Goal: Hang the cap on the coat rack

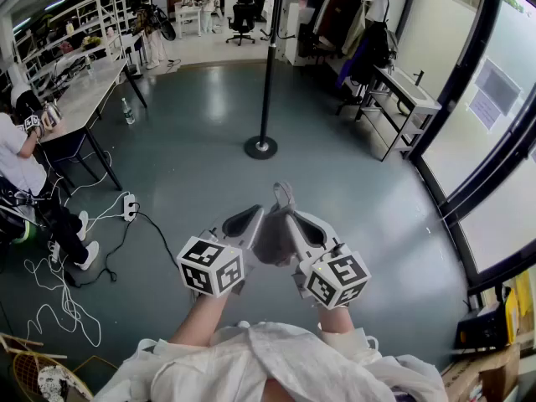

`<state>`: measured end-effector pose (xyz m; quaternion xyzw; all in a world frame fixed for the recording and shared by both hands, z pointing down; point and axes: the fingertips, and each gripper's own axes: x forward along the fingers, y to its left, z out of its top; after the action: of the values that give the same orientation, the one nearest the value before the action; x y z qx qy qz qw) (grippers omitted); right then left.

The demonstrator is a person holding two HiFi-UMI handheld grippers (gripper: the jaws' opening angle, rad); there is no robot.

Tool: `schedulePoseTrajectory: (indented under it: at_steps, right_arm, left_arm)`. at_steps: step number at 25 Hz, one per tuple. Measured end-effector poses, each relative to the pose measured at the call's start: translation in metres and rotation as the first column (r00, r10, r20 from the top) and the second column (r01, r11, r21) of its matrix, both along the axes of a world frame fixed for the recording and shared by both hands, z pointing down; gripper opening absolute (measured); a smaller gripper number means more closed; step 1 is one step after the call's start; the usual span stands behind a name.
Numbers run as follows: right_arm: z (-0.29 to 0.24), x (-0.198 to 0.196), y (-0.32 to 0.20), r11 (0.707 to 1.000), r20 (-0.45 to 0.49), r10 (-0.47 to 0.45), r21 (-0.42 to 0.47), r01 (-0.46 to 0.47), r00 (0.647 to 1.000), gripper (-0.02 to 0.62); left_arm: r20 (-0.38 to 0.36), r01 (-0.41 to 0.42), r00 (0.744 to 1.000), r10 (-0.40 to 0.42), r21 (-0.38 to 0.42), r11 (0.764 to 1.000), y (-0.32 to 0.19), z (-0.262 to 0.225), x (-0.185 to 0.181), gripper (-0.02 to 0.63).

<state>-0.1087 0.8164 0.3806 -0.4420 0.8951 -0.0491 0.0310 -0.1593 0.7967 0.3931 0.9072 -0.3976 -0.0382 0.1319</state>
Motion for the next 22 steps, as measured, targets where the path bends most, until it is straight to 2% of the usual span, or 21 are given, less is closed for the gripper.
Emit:
schedulePoseTrajectory:
  at_steps: [4,12,15,22]
  right_arm:
    - [-0.004,0.004,0.003,1.0,0.06,-0.016,-0.021,0.018,0.998,0.014]
    - [0.002,0.009,-0.001,0.999,0.051,-0.004,-0.033,0.006,0.999,0.014]
    - [-0.002,0.01,-0.005,1.0,0.063,-0.008,-0.011,0.009,0.998,0.014]
    - [-0.004,0.025,-0.003,1.0,-0.001,-0.025,0.006,0.025,1.0,0.015]
  left_arm:
    - [0.006,-0.004,1.0,0.004,-0.015,1.0,0.002,0.002,0.007,0.017]
    - [0.02,-0.004,1.0,0.005,-0.044,0.999,0.003,0.013,0.012,0.017]
    - [0.017,-0.008,1.0,0.008,-0.048,0.999,-0.002,0.013,0.015,0.017]
    - [0.066,-0.03,0.997,0.03,-0.014,0.999,-0.007,0.008,0.026,0.017]
